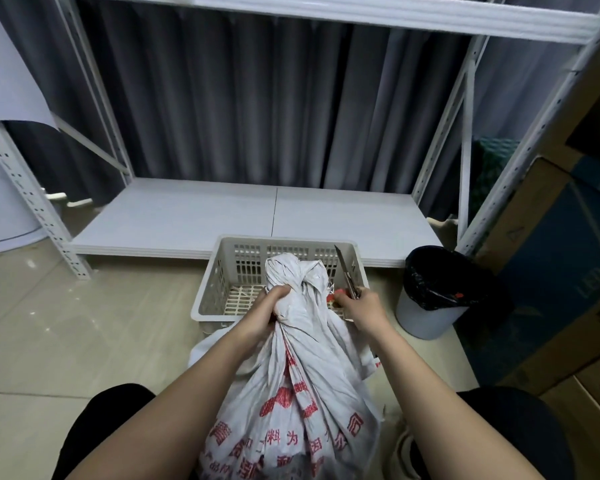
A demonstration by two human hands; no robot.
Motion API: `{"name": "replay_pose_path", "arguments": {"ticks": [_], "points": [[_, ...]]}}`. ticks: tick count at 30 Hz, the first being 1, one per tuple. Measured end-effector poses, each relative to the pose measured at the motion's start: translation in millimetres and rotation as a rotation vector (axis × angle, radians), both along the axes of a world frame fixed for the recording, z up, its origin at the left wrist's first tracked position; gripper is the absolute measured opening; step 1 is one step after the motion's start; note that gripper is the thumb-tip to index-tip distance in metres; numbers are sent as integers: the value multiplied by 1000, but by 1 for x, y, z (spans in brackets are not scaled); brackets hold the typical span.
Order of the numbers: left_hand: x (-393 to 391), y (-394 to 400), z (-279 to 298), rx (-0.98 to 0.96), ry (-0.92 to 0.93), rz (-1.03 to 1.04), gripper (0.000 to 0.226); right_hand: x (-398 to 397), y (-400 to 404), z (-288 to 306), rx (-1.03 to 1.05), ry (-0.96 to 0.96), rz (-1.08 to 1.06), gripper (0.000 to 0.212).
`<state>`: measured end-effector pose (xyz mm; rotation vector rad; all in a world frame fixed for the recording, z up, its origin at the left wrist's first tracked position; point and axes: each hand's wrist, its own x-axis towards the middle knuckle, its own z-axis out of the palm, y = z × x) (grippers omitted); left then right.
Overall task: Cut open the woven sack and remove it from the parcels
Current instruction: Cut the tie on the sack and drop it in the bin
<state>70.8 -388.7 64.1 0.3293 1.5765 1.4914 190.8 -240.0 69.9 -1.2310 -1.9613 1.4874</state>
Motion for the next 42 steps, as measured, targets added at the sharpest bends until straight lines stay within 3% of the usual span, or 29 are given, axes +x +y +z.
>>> {"name": "replay_pose_path", "arguments": {"ticks": [3,7,10,11,14,19,24,27,30,35,42], "points": [[-3,-3,7,59,56,-67,85,-6,1,6,-80,84,-34,15],[6,-4,30,106,160,-5,52,-17,7,17,-144,241,-169,19],[-1,3,34,50,366,175,74,-21,10,22,-122,334,-205,17],[-4,5,35,27,473,196,72,-22,12,23,-105,360,-217,17],[-9,17,45,-60,710,175,37,-21,18,32,-68,406,-275,22],[4,61,75,-179,1012,-28,29,-7,41,40,-53,450,-345,15],[27,122,87,-392,1144,-436,42,26,89,24,-24,372,-453,20],[39,165,76,-458,1174,-637,49,49,125,8,-42,285,-544,14],[51,206,59,-542,1224,-786,54,71,160,-7,-68,217,-636,21],[60,273,30,-570,1282,-850,55,93,223,-37,-145,139,-775,13],[71,346,-10,-561,1233,-905,50,95,295,-83,-188,38,-855,31]]}}
